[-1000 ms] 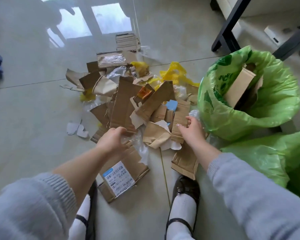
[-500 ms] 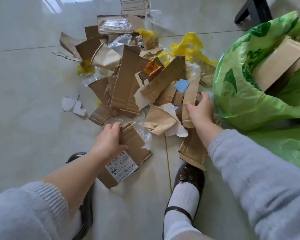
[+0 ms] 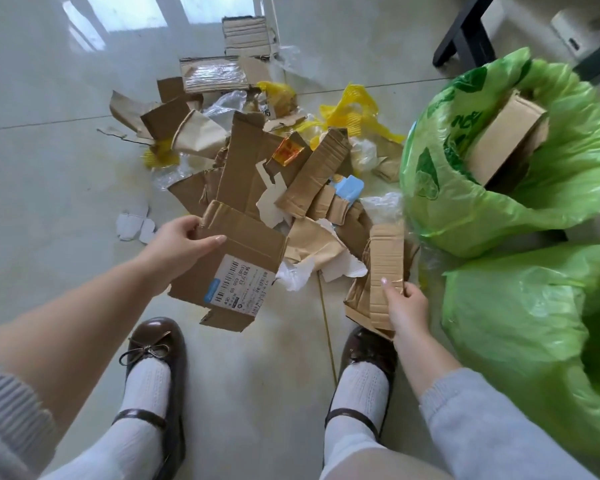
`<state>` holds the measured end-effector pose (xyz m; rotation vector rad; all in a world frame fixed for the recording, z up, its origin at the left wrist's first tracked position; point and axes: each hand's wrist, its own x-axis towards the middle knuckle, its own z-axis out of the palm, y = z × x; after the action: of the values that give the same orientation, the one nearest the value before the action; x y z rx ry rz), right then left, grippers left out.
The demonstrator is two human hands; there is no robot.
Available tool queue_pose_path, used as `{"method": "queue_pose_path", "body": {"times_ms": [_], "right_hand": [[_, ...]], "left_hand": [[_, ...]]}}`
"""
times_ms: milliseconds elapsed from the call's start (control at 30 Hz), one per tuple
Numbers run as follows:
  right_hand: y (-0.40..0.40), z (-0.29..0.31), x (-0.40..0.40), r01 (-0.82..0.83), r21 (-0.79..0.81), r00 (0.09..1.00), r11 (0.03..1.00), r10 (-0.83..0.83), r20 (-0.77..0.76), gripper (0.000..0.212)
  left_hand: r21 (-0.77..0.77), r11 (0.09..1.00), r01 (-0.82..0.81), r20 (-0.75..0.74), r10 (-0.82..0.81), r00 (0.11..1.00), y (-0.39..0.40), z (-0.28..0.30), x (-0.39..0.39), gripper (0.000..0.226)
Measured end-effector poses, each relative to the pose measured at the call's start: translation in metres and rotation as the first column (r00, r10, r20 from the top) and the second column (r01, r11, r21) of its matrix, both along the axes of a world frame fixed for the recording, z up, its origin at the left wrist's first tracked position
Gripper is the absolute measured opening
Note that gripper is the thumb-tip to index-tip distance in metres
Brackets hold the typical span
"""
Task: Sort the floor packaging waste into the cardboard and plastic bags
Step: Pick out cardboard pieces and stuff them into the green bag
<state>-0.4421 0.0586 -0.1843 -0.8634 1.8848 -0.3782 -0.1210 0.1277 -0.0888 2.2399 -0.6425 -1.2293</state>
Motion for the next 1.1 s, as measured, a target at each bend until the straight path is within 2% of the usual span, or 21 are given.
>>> {"method": "queue_pose_path", "body": {"times_ms": [67,200,333,500,533,633,700,767,867,967,1100], "right_hand": [[0.0,-0.012,-0.001,-0.005,0.01,0.998,1.0,0.005,-0.066,0.028],[-0.005,0.006,0.006,-0.022,-0.043,0.993,0.999,0.016,-0.115,0.024],[0.006,0.03,0.005,-0.041,-0.198,0.993,0.979,0.017,-0.121,0.031],[0.018,0.057,0.002,-0.03,-0.383,1.0,0.923,0.026,-0.016,0.055],[0.016,0.059,0.003,-0.041,-0.407,0.999,0.913,0.042,-0.007,0.054],[0.005,0.069,0.011,-0.115,-0.472,0.992,0.874,0.123,-0.013,0.021],[-0.005,0.079,0.021,-0.133,-0.525,0.989,0.841,0.147,-0.014,0.009],[-0.015,0.085,0.031,-0.166,-0.478,0.979,0.862,0.203,0.027,0.011],[-0.032,0.072,0.052,-0.369,-0.273,0.906,0.889,0.409,0.107,0.017],[-0.043,0.041,0.068,-0.605,-0.19,0.78,0.774,0.623,0.056,0.031],[-0.051,0.018,0.083,-0.75,-0.106,0.661,0.653,0.739,-0.132,0.031]], "left_hand": [[0.015,1.0,0.002,-0.025,-0.002,1.0,0.0,0.001,0.001,0.019],[0.098,0.993,0.071,-0.059,-0.065,0.996,-0.003,0.007,0.007,0.016],[0.224,0.954,0.201,-0.087,-0.186,0.979,-0.006,0.023,0.021,0.022],[0.093,0.995,0.022,-0.128,-0.01,0.992,-0.011,0.041,0.034,0.027],[0.062,0.998,-0.021,-0.138,0.03,0.99,-0.012,0.043,0.034,0.03],[-0.038,0.988,-0.149,-0.171,0.141,0.975,-0.014,0.046,0.032,0.036],[-0.081,0.974,-0.211,-0.188,0.193,0.963,-0.016,0.046,0.029,0.036],[-0.085,0.967,-0.241,-0.2,0.22,0.955,-0.021,0.042,0.026,0.033],[-0.074,0.96,-0.271,-0.215,0.25,0.944,-0.04,0.033,0.024,0.029],[-0.044,0.954,-0.296,-0.22,0.279,0.935,-0.061,0.02,0.021,0.039],[-0.02,0.965,-0.262,-0.132,0.257,0.957,-0.085,0.006,0.015,0.053]]}}
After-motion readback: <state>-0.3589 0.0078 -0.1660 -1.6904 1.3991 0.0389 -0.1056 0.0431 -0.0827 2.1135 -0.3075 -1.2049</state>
